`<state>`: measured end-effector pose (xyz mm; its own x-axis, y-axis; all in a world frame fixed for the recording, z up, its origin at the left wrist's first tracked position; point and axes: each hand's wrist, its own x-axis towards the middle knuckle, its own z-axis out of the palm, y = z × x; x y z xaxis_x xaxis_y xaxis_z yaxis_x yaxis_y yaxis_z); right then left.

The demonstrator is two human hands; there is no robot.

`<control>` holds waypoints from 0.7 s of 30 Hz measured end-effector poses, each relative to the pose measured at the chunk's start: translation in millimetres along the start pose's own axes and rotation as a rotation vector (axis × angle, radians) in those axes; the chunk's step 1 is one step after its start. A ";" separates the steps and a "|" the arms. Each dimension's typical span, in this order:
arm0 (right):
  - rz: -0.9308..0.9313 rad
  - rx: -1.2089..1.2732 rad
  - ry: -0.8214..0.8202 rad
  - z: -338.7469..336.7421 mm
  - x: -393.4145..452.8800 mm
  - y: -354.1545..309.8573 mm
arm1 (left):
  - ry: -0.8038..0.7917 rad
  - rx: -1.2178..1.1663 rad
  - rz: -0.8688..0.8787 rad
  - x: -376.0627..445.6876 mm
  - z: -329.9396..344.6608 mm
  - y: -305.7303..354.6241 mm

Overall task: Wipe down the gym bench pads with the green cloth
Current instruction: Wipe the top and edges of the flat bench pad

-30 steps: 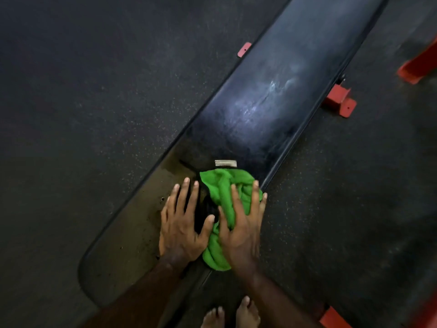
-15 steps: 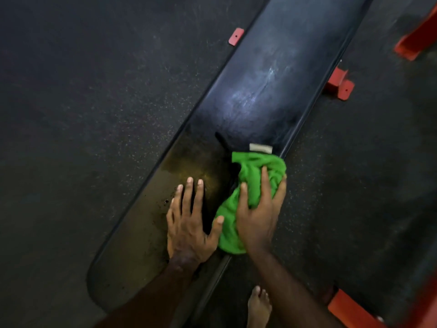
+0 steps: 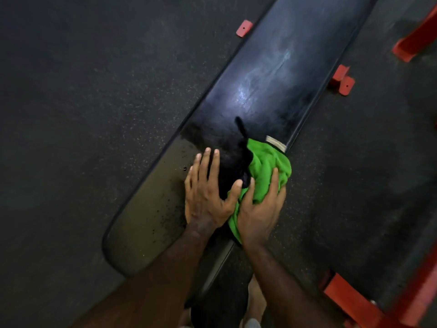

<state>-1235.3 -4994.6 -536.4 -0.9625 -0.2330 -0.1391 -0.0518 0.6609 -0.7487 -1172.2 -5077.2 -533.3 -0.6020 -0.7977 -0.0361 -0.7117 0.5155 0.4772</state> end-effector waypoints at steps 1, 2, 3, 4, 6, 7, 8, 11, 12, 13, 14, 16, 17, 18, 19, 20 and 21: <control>0.004 -0.021 -0.013 -0.5 -14.5 3.1 | 0.011 -0.058 0.016 -1.2 -1.0 -0.9; -0.029 -0.060 -0.069 -3.4 -29.0 7.1 | 0.020 -0.110 0.034 -4.6 -3.4 -5.1; -0.101 -0.119 -0.151 -8.0 -39.6 13.5 | 0.023 -0.129 0.042 -10.3 -5.4 -10.6; -0.219 -0.191 -0.235 -13.9 -45.5 20.6 | 0.024 -0.118 0.033 -19.3 -8.5 -17.0; -0.515 -0.339 -0.364 -23.2 -33.4 26.3 | 0.040 -0.059 -0.037 -43.1 -15.2 -31.2; -0.633 -0.399 -0.386 -21.8 -20.1 23.5 | 0.051 -0.029 -0.081 -55.9 -19.1 -39.4; -0.690 -0.447 -0.365 -17.2 -5.2 17.2 | 0.059 -0.013 -0.116 -65.9 -22.9 -46.3; -0.492 -0.404 -0.209 1.8 23.4 -6.6 | 0.089 -0.003 -0.236 -76.1 -33.7 -62.7; -0.435 -0.379 -0.183 6.9 15.5 -11.0 | 0.120 -0.005 -0.290 -76.0 -38.5 -69.4; -0.411 -0.384 -0.188 7.9 0.7 -9.4 | 0.156 -0.013 -0.340 -73.4 -42.7 -73.9; -0.440 -0.404 -0.225 5.1 -19.7 -3.1 | 0.193 -0.029 -0.385 -70.9 -46.8 -77.9; -0.628 -0.473 -0.376 -9.8 -57.0 10.7 | 0.251 -0.052 -0.455 -63.0 -54.3 -85.9; -0.737 -0.509 -0.468 -17.6 -63.1 17.0 | 0.262 -0.052 -0.480 -59.4 -57.3 -90.7; -0.832 -0.537 -0.531 -23.1 -55.3 22.1 | 0.264 -0.049 -0.495 -56.6 -58.0 -94.0; -0.902 -0.561 -0.541 -23.5 -39.1 22.7 | 0.261 -0.040 -0.504 -54.0 -57.7 -96.2; -0.919 -0.563 -0.511 -20.3 -23.8 19.5 | 0.256 -0.019 -0.509 -54.9 -56.4 -98.7; -0.867 -0.529 -0.435 -15.8 -8.9 14.5 | 0.249 0.005 -0.506 -54.9 -54.0 -98.6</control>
<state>-1231.7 -4971.7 -535.8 -0.3739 -0.9274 0.0046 -0.8711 0.3495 -0.3451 -1049.4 -5101.1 -530.9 -0.0820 -0.9953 -0.0510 -0.8916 0.0504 0.4500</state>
